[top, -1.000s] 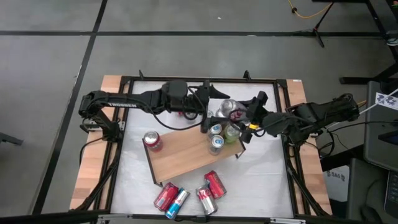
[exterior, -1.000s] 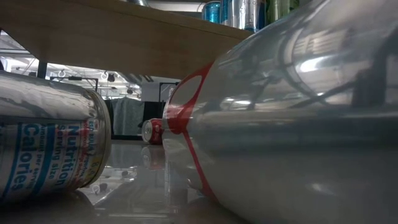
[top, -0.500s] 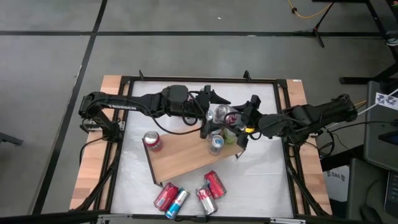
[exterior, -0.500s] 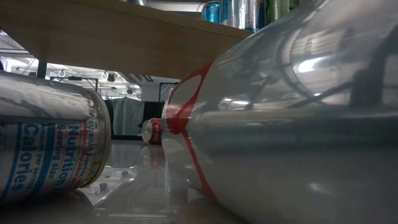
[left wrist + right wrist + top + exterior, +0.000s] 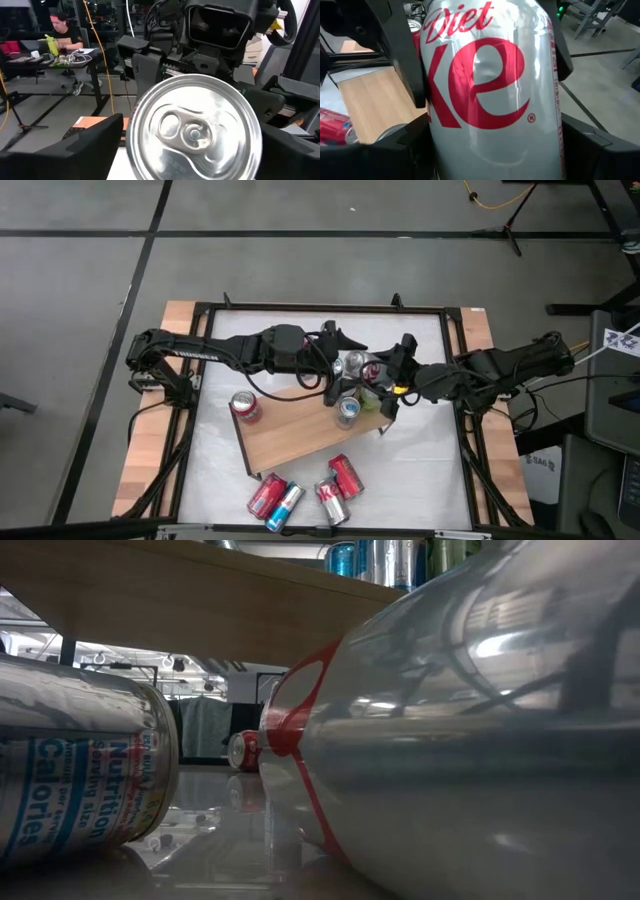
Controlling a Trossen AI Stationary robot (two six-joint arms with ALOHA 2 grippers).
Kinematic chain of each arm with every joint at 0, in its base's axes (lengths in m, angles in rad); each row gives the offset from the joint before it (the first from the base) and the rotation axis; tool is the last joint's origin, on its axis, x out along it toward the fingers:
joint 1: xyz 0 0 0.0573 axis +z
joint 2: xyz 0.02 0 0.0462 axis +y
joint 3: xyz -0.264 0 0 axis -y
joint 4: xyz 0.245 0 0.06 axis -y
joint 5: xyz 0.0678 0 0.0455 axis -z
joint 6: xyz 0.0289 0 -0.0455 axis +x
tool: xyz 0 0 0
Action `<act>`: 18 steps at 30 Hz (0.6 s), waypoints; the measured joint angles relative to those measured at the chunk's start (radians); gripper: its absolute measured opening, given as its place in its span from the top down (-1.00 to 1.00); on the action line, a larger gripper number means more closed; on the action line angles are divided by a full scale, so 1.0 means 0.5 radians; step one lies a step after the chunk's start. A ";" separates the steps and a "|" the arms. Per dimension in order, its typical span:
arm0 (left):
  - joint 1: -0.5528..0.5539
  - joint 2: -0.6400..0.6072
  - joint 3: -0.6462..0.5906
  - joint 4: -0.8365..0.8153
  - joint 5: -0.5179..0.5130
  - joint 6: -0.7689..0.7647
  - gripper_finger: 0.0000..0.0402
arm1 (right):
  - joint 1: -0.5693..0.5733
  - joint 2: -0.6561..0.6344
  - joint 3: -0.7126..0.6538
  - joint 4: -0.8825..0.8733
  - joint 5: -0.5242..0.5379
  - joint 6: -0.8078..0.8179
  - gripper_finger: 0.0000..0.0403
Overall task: Place canned beverage on shelf
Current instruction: Put the red silver soda can on the shelf
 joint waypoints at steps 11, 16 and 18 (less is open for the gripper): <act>-0.002 0.000 0.000 0.001 0.007 0.001 -0.41 | -0.001 0.000 0.000 -0.004 0.001 0.000 -0.49; 0.000 0.000 0.000 0.002 0.006 0.001 -0.41 | 0.000 0.000 0.000 -0.004 0.000 -0.002 -0.49; -0.001 0.000 0.000 0.002 0.006 0.001 -0.41 | 0.000 0.000 0.000 -0.005 0.000 -0.002 -0.49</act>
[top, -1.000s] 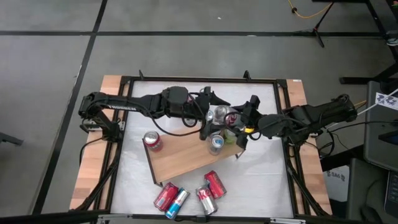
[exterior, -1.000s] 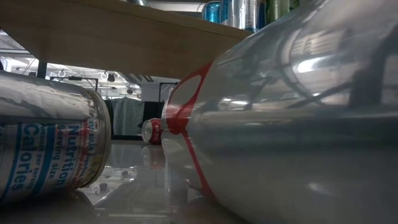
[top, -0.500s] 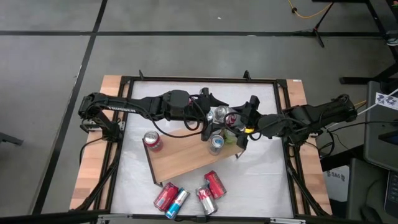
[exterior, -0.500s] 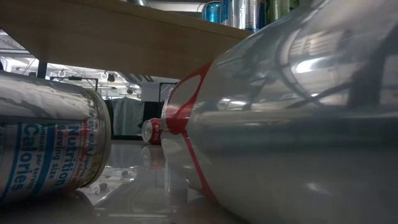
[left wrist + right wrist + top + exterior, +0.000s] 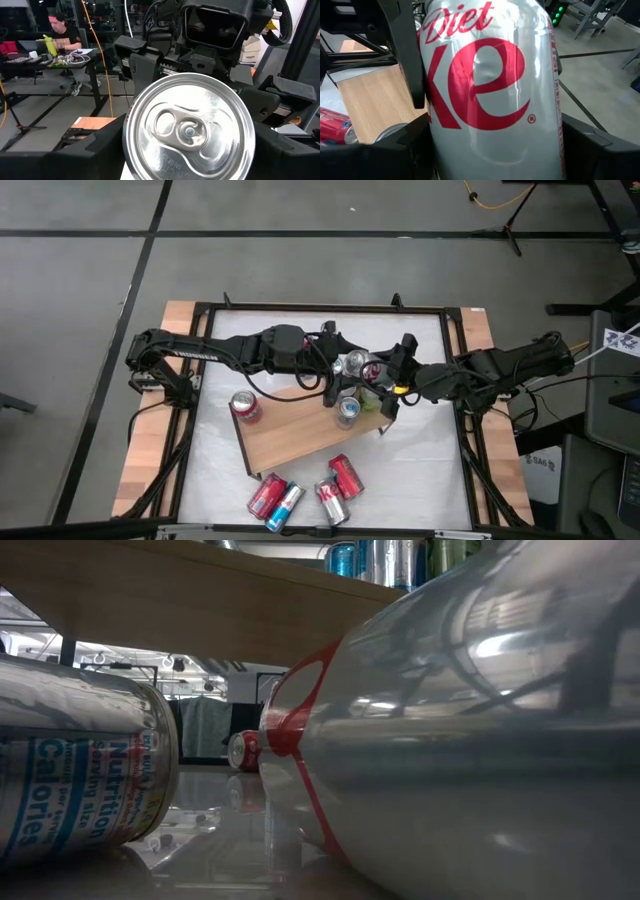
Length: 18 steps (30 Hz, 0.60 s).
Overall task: Place canned beverage on shelf
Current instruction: Put the red silver soda can on the shelf
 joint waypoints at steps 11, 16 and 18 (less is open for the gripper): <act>0.001 0.001 0.000 -0.006 -0.011 0.000 -0.41 | 0.000 0.000 0.000 -0.001 -0.046 0.002 -0.71; 0.001 0.008 -0.002 -0.017 -0.013 -0.001 -0.41 | 0.000 -0.002 0.002 -0.003 -0.053 0.000 -0.94; 0.001 0.008 -0.002 -0.005 -0.013 -0.001 -0.41 | 0.000 -0.003 0.002 -0.003 -0.052 -0.010 -0.97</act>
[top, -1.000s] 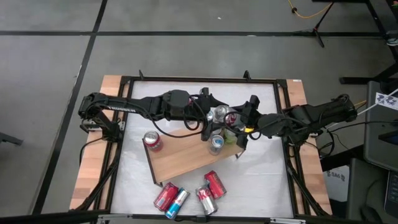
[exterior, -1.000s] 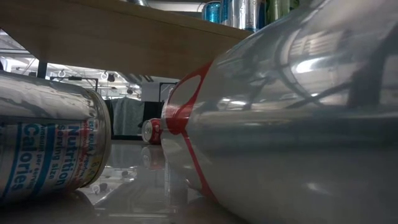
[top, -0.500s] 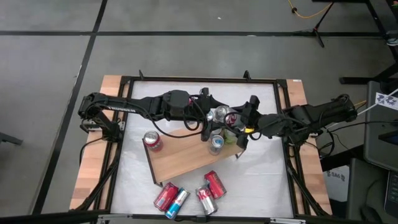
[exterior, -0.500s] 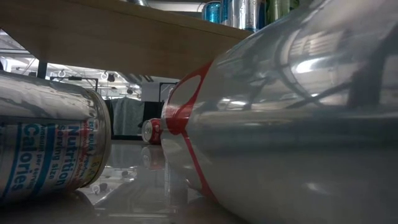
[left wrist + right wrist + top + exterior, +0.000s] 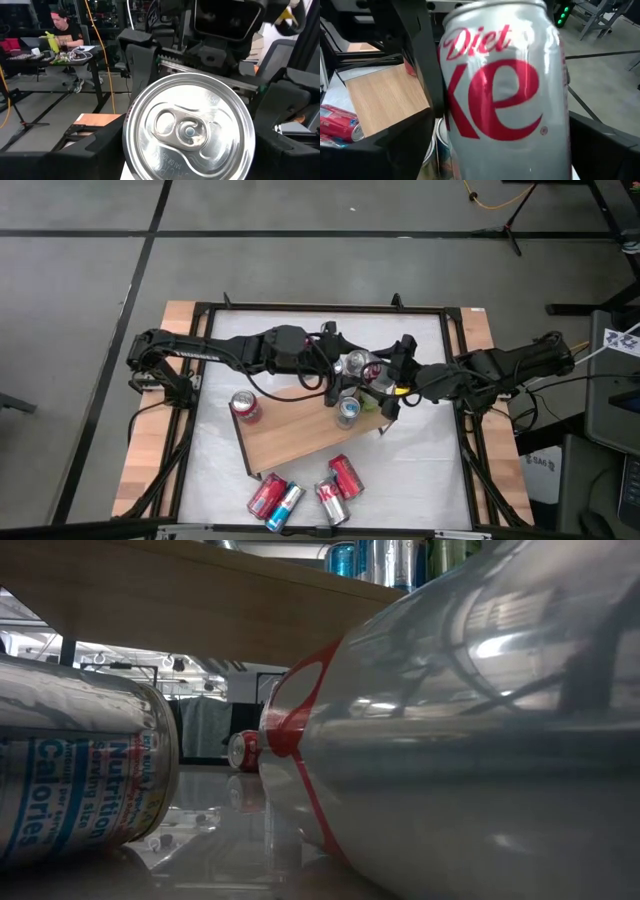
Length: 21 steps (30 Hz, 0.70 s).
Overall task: Place canned beverage on shelf
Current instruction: Put the red silver soda can on the shelf
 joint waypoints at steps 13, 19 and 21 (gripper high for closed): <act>0.009 -0.229 0.000 -0.106 -0.084 -0.121 -0.41 | 0.000 -0.232 0.001 -0.073 -0.187 -0.059 -0.88; 0.009 -0.381 0.002 -0.351 -0.189 -0.209 -0.41 | 0.000 -0.336 0.001 -0.200 -0.212 -0.057 -0.88; 0.008 -0.431 0.002 -0.453 -0.204 -0.257 -0.41 | 0.000 -0.356 0.000 -0.231 -0.211 -0.056 -0.88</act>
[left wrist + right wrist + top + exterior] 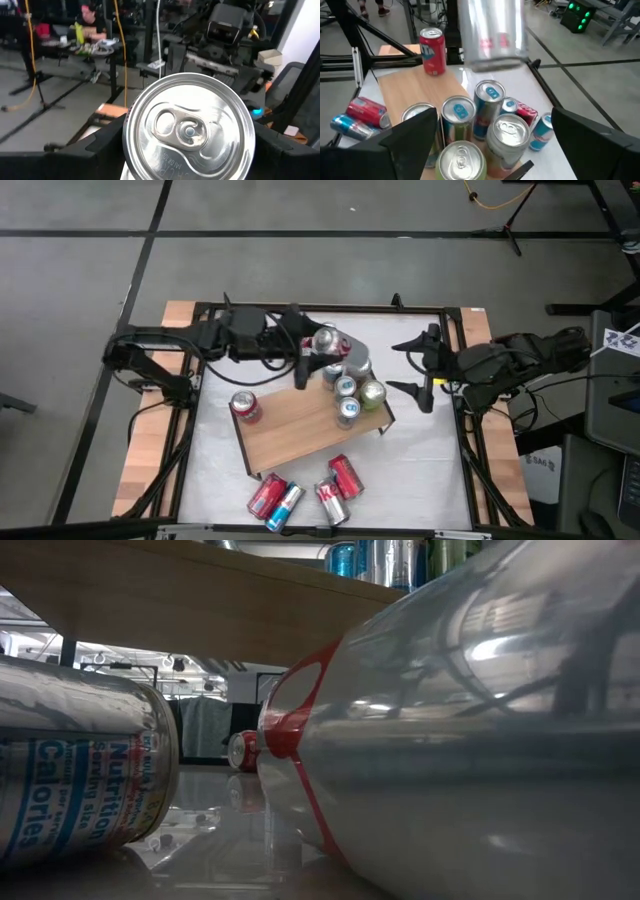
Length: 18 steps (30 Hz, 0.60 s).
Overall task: Place canned beverage on shelf
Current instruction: Put the red silver soda can on the shelf
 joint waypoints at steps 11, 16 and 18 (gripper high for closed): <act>-0.001 -0.320 0.002 -0.648 0.003 -0.380 -0.41 | 0.000 -0.032 0.000 -0.122 0.001 0.000 -0.88; -0.005 -0.356 0.002 -0.982 0.005 -0.570 -0.41 | 0.000 -0.031 0.000 -0.154 0.001 0.000 -0.88; -0.019 -0.343 0.002 -1.098 0.005 -0.587 -0.41 | 0.000 -0.031 0.000 -0.155 0.002 0.000 -0.88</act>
